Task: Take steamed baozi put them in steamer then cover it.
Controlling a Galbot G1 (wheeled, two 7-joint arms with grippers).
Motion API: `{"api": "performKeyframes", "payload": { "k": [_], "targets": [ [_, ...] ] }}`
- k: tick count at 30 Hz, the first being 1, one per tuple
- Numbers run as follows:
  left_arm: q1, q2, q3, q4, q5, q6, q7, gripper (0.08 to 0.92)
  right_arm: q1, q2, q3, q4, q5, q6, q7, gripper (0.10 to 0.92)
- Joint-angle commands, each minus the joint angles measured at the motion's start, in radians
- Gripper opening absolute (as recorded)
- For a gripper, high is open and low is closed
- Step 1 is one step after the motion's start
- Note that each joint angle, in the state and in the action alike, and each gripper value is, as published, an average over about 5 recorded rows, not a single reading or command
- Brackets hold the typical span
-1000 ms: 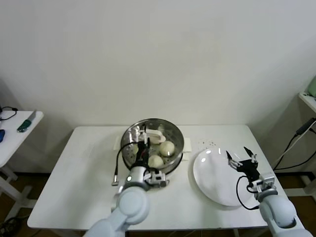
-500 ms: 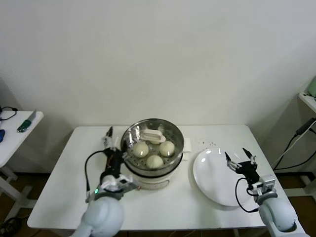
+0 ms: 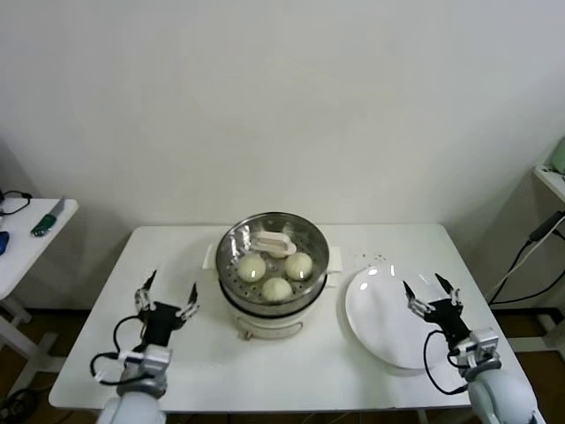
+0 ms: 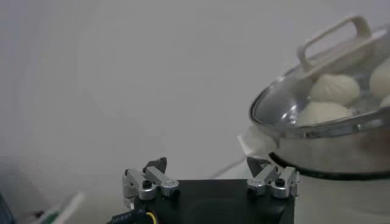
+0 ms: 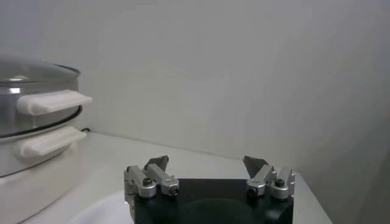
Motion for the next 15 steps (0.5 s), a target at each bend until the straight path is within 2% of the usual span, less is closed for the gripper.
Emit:
{"api": "performKeyframes", "payload": {
  "k": [1, 15],
  "targets": [
    [0.106, -0.059, -0.148, 0.144, -0.325, -0.357, -0.009, 0.823, -0.038, 0.031, 0.026, -0.001, 0.001, 0.047, -0.046, 0.823],
    [0.099, -0.055, -0.142, 0.143, -0.316, -0.343, 0.033, 0.823, -0.039, 0.032, 0.03, -0.009, 0.006, 0.072, -0.064, 0.823]
  ]
}}
